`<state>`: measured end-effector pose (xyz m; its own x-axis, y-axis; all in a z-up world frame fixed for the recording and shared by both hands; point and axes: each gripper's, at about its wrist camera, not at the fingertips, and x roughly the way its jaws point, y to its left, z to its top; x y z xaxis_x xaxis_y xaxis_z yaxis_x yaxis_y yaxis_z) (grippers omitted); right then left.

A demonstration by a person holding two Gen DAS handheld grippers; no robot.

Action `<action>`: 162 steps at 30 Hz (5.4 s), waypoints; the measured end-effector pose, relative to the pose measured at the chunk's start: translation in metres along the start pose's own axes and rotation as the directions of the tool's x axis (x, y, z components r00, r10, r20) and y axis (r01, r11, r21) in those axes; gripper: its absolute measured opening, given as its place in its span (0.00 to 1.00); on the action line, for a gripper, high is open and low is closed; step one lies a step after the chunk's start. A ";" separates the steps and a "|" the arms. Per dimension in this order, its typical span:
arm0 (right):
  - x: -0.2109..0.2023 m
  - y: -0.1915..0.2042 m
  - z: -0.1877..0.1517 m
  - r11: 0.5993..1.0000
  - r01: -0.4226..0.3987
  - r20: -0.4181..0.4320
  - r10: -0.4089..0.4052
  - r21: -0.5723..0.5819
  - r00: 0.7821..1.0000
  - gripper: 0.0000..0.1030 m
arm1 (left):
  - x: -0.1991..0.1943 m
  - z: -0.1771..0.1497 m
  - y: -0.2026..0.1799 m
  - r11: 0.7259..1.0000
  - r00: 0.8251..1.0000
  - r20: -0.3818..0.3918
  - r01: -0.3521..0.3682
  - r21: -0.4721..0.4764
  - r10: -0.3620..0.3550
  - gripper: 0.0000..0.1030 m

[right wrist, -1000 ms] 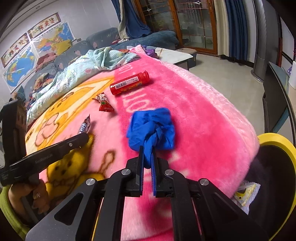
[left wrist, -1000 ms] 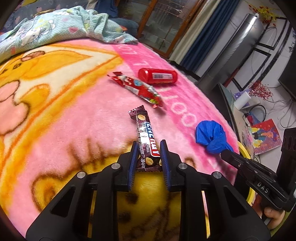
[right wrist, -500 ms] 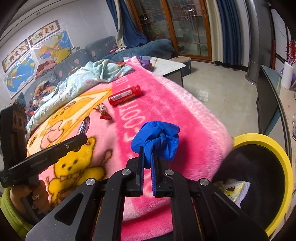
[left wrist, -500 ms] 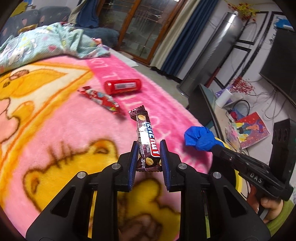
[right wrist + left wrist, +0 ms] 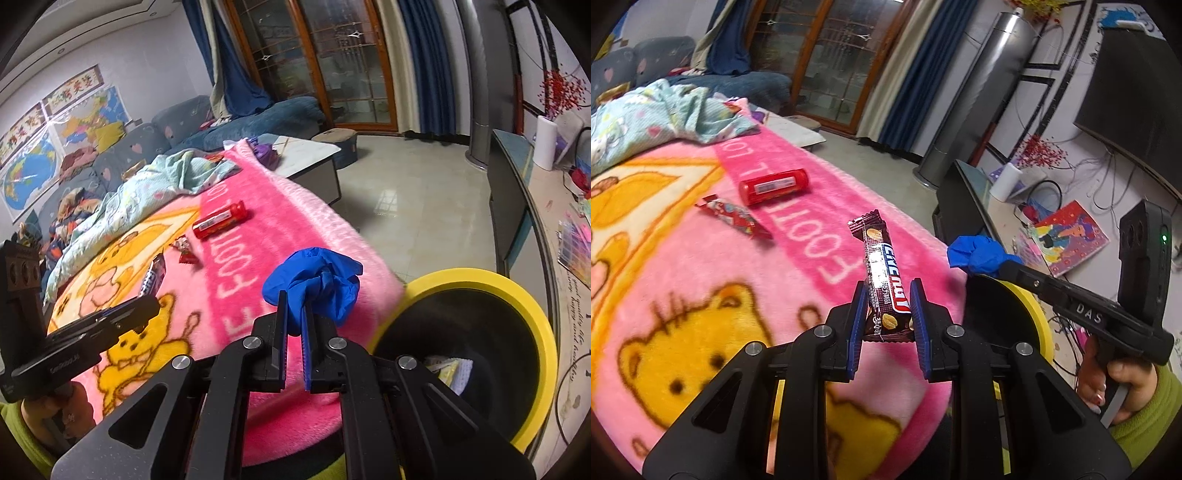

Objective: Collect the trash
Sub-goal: 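Carry the chocolate bar and blue glove over the yellow bin and release both, then move both open tools back over the red wrapper and red candy tube, then grasp the red candy wrapper with the left tool while the right tool grasps the red tube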

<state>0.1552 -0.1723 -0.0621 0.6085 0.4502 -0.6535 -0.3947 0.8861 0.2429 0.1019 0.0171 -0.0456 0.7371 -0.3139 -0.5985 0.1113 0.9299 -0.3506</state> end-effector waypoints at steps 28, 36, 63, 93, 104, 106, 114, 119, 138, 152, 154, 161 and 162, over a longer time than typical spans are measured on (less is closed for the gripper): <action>-0.051 -0.067 -0.018 0.988 0.098 0.050 -0.105 0.122 0.993 0.06 | 0.018 -0.013 -0.075 0.981 0.996 -0.032 0.082 0.177 -0.078 0.17; -0.059 -0.085 -0.022 0.979 0.141 0.050 -0.150 0.151 0.987 0.06 | 0.032 -0.018 -0.095 0.969 0.993 -0.063 0.113 0.221 -0.102 0.17; -0.065 -0.144 -0.034 0.937 0.176 0.006 -0.187 0.301 0.982 0.07 | 0.115 -0.043 -0.163 0.911 0.959 -0.237 0.234 0.340 -0.158 0.17; -0.073 -0.140 -0.031 0.931 0.211 0.056 -0.237 0.299 0.970 0.52 | 0.096 -0.022 -0.136 0.956 0.980 -0.144 0.166 0.240 -0.134 0.89; -0.078 -0.102 -0.021 0.961 0.192 0.124 -0.219 0.201 0.968 0.62 | 0.063 -0.008 -0.111 0.973 0.998 -0.021 0.060 0.224 -0.057 0.89; -0.077 -0.095 -0.019 0.964 0.188 0.127 -0.213 0.187 0.969 0.62 | 0.057 -0.003 -0.101 0.977 1.000 0.011 0.022 0.210 -0.025 0.89; -0.063 -0.063 -0.009 0.978 0.173 0.120 -0.187 0.120 0.975 0.63 | 0.038 0.015 -0.059 0.984 0.989 0.100 -0.119 0.133 0.106 0.89; -0.049 -0.038 -0.001 0.987 0.142 0.108 -0.150 0.079 0.983 0.63 | 0.029 0.023 -0.029 0.985 0.981 0.123 -0.157 0.065 0.149 0.89; 0.016 0.024 0.032 0.996 0.086 0.057 -0.086 0.006 0.995 0.66 | 0.017 0.037 0.061 0.951 0.948 0.120 -0.277 -0.140 0.294 0.89; 0.096 0.053 0.075 0.995 0.085 -0.019 -0.084 0.044 0.996 0.66 | 0.065 0.052 0.123 0.908 0.969 -0.048 -0.245 -0.340 0.243 0.45; 0.107 0.057 0.080 0.996 0.071 -0.039 -0.068 0.060 0.997 0.66 | 0.073 0.052 0.129 0.901 0.967 -0.075 -0.253 -0.353 0.242 0.39; 0.149 0.080 0.096 0.996 0.045 -0.104 -0.037 0.072 0.994 0.66 | 0.074 0.044 0.141 0.899 0.966 -0.102 -0.257 -0.355 0.236 0.15; 0.154 0.083 0.098 0.996 0.047 -0.111 -0.039 0.070 0.993 0.66 | 0.073 0.043 0.143 0.900 0.968 -0.102 -0.250 -0.356 0.229 0.13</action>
<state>0.2836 -0.0182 -0.0727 0.5429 0.4006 -0.7381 -0.3165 0.9117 0.2621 0.2000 0.1359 -0.1085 0.6714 -0.1104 -0.7328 -0.3219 0.8472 -0.4226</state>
